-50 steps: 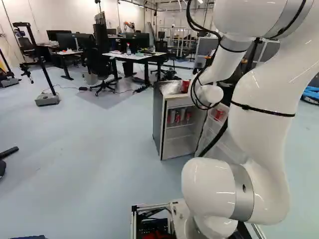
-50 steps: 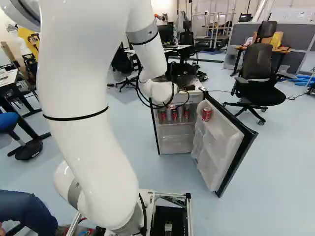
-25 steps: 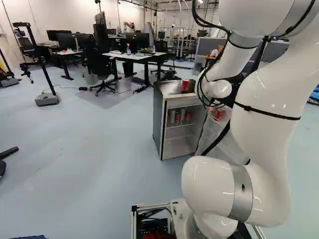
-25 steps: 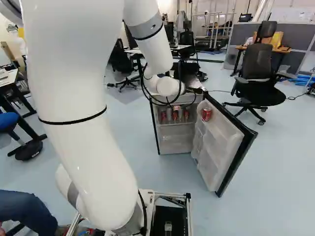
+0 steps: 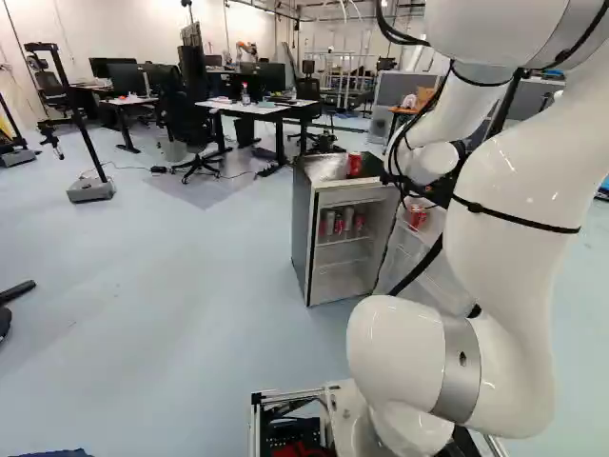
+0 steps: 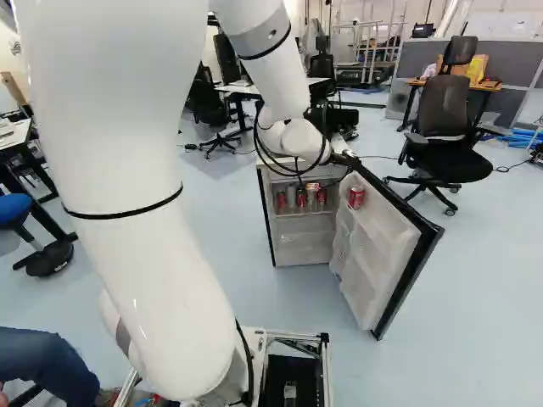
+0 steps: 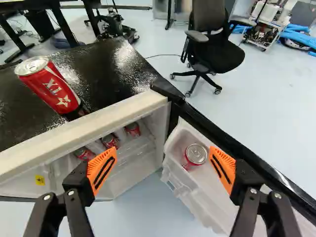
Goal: Grab a drink from the fridge
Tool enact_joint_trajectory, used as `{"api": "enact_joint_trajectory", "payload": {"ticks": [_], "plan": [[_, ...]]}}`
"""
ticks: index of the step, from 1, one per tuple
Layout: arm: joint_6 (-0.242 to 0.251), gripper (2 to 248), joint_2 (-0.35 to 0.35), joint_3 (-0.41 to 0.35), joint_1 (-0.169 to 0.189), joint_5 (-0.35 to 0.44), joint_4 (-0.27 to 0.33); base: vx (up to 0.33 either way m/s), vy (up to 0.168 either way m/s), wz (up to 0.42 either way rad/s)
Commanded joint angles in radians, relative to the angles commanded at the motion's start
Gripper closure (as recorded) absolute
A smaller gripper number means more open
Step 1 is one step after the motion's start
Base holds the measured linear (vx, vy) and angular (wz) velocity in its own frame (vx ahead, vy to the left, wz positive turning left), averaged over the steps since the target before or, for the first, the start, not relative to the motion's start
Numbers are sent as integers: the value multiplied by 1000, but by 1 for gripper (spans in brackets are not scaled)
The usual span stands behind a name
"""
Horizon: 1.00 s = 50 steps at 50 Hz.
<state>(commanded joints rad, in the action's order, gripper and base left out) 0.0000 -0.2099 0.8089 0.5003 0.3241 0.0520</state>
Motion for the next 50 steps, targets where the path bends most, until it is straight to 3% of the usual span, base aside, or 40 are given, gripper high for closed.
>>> {"api": "enact_joint_trajectory", "payload": {"ticks": [33,50], "plan": [[0,3,-8,96,82,-259,0,0,0,0],[0,3,-27,162,116,-347,0,0,0,0]]}}
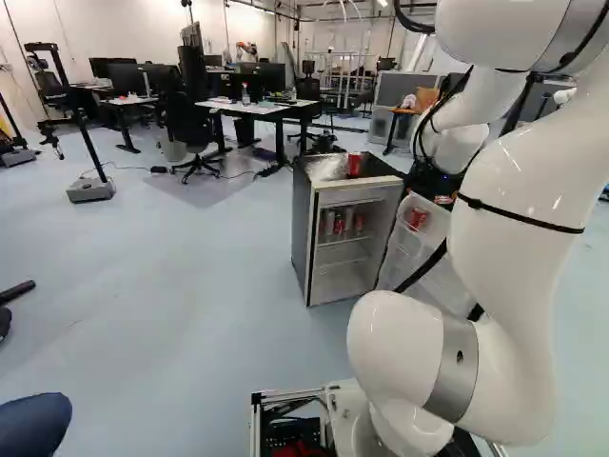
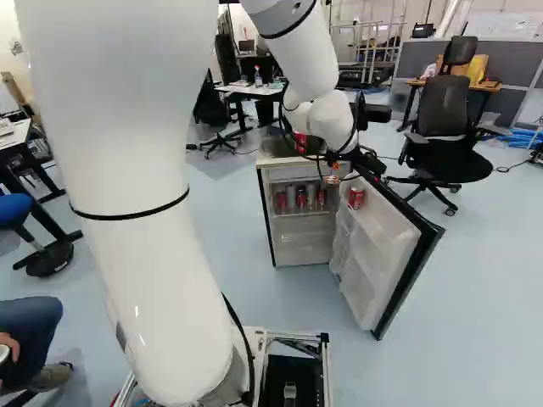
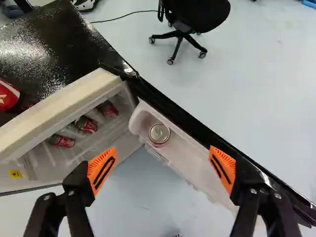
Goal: Grab a drink from the fridge
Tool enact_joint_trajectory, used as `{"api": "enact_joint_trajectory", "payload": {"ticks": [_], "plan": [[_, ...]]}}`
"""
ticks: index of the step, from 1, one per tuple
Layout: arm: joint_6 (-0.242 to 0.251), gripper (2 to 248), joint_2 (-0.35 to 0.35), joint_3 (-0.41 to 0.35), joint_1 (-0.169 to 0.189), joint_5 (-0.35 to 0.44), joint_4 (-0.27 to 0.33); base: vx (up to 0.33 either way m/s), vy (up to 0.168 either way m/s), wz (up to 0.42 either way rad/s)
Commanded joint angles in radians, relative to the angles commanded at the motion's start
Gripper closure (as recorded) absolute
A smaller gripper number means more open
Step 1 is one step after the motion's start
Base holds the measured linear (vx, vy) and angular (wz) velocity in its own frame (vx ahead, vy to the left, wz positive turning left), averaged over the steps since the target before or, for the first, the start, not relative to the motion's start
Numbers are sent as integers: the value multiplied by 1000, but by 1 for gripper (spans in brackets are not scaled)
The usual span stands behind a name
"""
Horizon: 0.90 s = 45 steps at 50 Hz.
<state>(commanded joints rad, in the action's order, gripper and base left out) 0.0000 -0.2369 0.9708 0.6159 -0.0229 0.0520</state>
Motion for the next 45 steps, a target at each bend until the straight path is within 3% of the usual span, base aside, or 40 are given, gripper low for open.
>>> {"api": "enact_joint_trajectory", "payload": {"ticks": [17,45], "plan": [[0,3,-25,73,31,-12,-5,0,0,0],[0,3,-80,209,76,-117,-66,0,0,0]]}}
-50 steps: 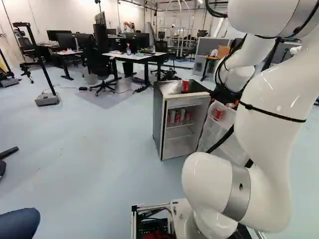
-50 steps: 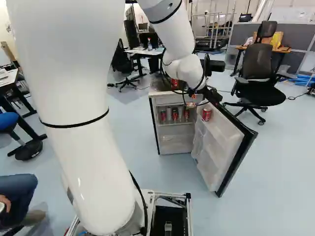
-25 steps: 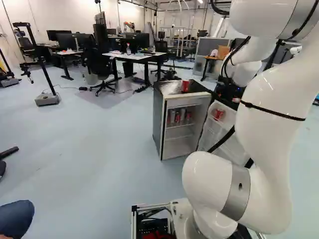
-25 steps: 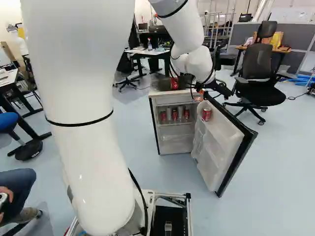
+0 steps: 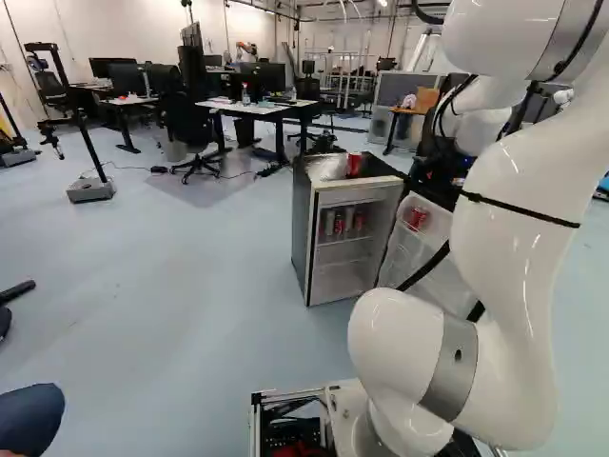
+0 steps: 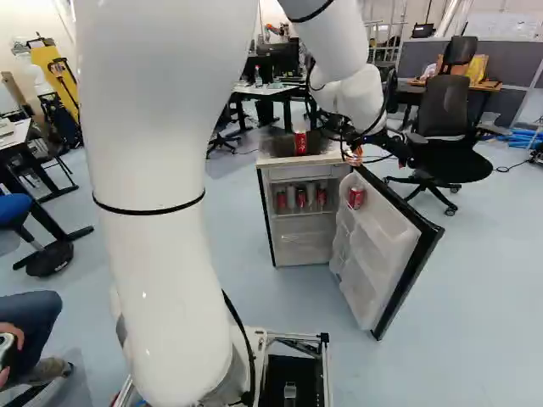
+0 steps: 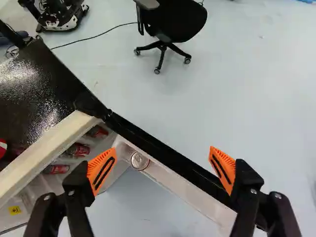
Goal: Grab a drink from the fridge
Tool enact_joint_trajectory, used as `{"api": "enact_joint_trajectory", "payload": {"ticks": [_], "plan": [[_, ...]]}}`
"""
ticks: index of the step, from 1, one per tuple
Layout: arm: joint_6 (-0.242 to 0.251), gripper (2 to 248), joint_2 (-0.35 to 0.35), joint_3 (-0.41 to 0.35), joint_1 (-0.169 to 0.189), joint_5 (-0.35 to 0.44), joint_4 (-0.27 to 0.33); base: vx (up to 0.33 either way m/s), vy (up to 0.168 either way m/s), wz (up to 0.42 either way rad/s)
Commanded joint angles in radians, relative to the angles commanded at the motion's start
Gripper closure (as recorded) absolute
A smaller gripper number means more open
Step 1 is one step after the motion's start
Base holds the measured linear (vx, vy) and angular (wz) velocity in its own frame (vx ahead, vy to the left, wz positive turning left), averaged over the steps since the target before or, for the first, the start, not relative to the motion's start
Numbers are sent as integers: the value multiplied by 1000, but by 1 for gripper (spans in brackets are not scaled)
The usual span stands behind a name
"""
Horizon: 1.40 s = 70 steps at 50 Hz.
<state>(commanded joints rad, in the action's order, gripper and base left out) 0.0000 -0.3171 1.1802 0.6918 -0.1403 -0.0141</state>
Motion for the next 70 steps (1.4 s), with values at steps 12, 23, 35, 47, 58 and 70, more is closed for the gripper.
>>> {"api": "enact_joint_trajectory", "payload": {"ticks": [12,23,35,47,58,70], "plan": [[0,3,-29,55,21,-62,-34,0,0,0],[0,3,-66,101,42,-118,-65,0,0,0],[0,3,-106,151,65,-181,-99,0,0,0],[0,3,-142,197,89,-248,-133,0,0,0],[0,3,-175,241,111,-310,-164,0,0,0],[0,3,-214,290,135,-365,-185,0,0,0]]}}
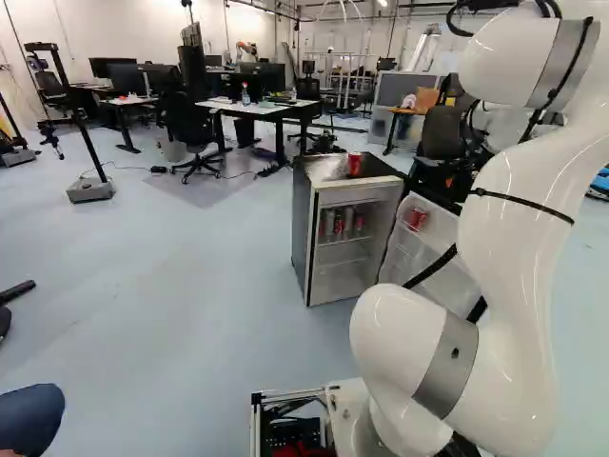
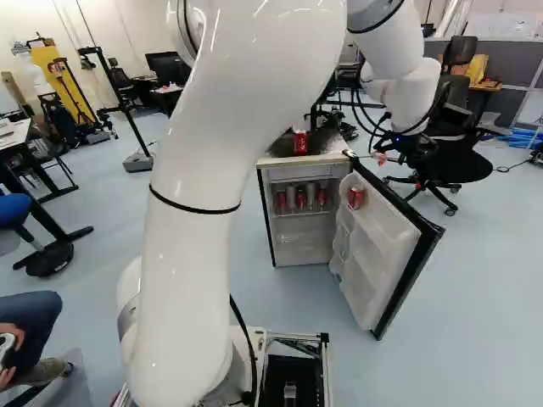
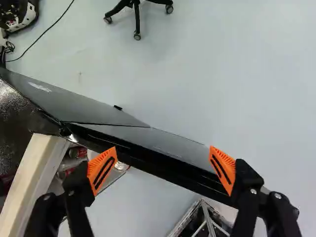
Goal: Grab a drink from the fridge
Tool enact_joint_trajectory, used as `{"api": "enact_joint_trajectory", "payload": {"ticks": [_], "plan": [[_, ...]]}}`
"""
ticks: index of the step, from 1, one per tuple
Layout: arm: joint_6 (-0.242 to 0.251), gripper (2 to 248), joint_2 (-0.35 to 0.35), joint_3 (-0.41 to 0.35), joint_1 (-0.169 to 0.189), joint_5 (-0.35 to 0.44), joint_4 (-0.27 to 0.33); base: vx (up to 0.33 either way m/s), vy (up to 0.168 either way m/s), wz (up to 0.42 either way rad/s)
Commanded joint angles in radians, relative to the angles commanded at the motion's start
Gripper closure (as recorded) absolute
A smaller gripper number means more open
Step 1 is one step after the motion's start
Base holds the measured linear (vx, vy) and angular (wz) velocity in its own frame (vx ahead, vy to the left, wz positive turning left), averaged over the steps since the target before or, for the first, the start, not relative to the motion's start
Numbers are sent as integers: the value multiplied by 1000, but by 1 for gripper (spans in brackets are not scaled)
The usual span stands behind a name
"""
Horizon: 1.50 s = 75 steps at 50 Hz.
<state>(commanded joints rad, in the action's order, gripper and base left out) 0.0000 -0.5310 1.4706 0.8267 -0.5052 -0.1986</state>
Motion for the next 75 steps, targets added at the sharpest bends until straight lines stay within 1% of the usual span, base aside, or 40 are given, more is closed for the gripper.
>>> {"api": "enact_joint_trajectory", "payload": {"ticks": [14,42,58,75], "plan": [[0,3,-71,64,26,-35,-1,0,0,0],[0,3,-222,202,74,-76,-1,0,0,0],[0,3,-262,217,74,-99,-1,0,0,0],[0,3,-262,217,74,-122,-1,0,0,0]]}}
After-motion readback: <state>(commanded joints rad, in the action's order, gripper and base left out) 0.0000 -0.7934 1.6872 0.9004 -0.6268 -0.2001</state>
